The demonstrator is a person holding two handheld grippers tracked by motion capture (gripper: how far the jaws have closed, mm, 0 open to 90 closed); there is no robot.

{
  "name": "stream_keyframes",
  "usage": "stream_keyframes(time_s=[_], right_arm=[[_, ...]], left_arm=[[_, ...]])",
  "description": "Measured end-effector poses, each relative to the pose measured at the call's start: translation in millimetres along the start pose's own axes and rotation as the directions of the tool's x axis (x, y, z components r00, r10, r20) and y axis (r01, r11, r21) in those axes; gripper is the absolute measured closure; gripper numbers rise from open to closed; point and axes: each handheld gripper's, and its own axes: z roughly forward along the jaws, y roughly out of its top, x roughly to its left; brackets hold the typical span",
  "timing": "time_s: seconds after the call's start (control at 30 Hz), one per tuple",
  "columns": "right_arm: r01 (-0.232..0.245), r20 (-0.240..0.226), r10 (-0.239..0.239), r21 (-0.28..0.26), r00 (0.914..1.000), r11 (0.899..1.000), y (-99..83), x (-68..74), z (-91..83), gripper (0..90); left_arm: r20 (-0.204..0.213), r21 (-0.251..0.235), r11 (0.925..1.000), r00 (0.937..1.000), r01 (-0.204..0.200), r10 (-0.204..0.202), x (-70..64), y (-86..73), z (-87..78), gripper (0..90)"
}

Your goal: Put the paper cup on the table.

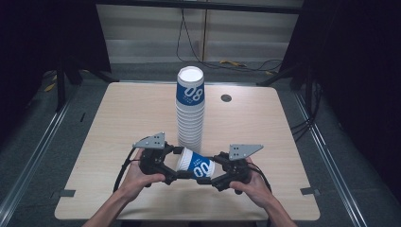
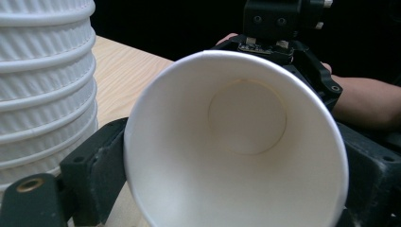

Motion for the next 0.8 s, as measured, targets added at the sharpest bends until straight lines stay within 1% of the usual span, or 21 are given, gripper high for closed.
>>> stream_keyframes(time_s=[0.03,0.1,0.17,0.27,0.33,0.4,0.5,0.53,0.57,0.6,0.63,0.67,0.7,0.73,0.77,0.8], right_arm=[[-0.003,-0.003,0.003,0.002,1.0,1.0,-0.4,-0.6,-0.1,27.9],[-0.014,-0.007,0.014,0.011,0.9999,1.0,-0.9,0.1,0.1,27.9],[-0.007,-0.006,0.007,0.019,1.0,1.0,-0.9,0.7,0.3,28.1],[-0.008,-0.012,0.009,0.022,0.9999,1.0,-0.8,0.6,0.2,28.4],[-0.015,-0.013,0.016,0.027,0.9998,1.0,-0.6,1.0,1.2,28.5],[-0.019,-0.009,0.019,0.036,0.9998,0.999,-0.6,1.3,1.9,28.3],[-0.019,-0.005,0.019,0.05,0.9998,0.999,-0.2,1.4,1.4,28.2],[-0.016,-0.002,0.016,0.051,0.9999,0.999,-0.1,2.2,1.6,28.0],[-0.018,-0.003,0.018,0.051,0.9998,0.999,-0.1,2.7,1.8,27.7],[-0.019,0.002,0.019,0.056,0.9998,0.998,0.0,3.1,2.0,27.4],[-0.027,0.003,0.027,0.059,0.9996,0.998,0.0,2.8,2.3,26.7],[-0.038,0.002,0.038,0.063,0.9993,0.997,0.0,2.8,2.7,25.4],[-0.03,0.012,0.029,0.073,0.9995,0.997,0.1,3.3,3.5,22.9],[-0.03,0.027,0.028,0.082,0.9992,0.996,0.0,4.4,4.2,18.4],[-0.032,0.044,0.028,0.084,0.9986,0.996,-0.3,5.1,4.7,16.0],[-0.03,0.055,0.025,0.088,0.9982,0.996,-0.4,5.3,4.9,20.1]], left_arm=[[0.0,0.004,1.0,1.0,-0.001,0.001,-0.2,-0.2,0.4,10.0],[0.016,0.009,0.9998,0.9998,0.015,-0.015,1.0,-1.8,-0.7,10.5],[0.032,0.008,0.9996,0.9992,0.026,-0.026,2.5,-2.9,-1.3,11.9],[0.035,0.003,1.0,0.9994,0.0,0.0,1.8,-1.1,-3.9,13.8],[0.043,0.004,1.0,0.999,-0.006,0.006,2.4,0.6,-5.1,14.9],[0.042,-0.001,0.9999,0.999,-0.017,0.017,2.9,2.2,-4.2,15.2],[0.04,0.008,0.9994,0.9986,-0.034,0.034,1.8,2.5,-4.8,15.7],[0.028,0.012,0.9992,0.9989,-0.038,0.038,0.8,2.6,-5.3,15.8],[0.033,0.012,0.999,0.9986,-0.043,0.042,0.5,2.5,-5.9,16.0],[0.023,0.012,0.9991,0.9989,-0.042,0.041,-0.6,2.7,-6.5,16.3],[0.04,0.004,0.9991,0.9983,-0.043,0.043,0.1,2.6,-6.9,16.6],[0.042,0.007,0.999,0.9981,-0.045,0.045,-0.1,3.0,-7.7,17.5],[0.035,0.005,0.9987,0.9981,-0.051,0.051,-0.5,3.4,-7.7,18.1],[0.03,0.008,0.9984,0.998,-0.056,0.056,-0.5,3.6,-7.6,18.1],[0.031,0.014,0.9982,0.9979,-0.058,0.057,0.1,3.6,-7.8,18.1],[0.033,0.011,0.9987,0.9982,-0.05,0.05,1.2,2.7,-7.4,18.1]])
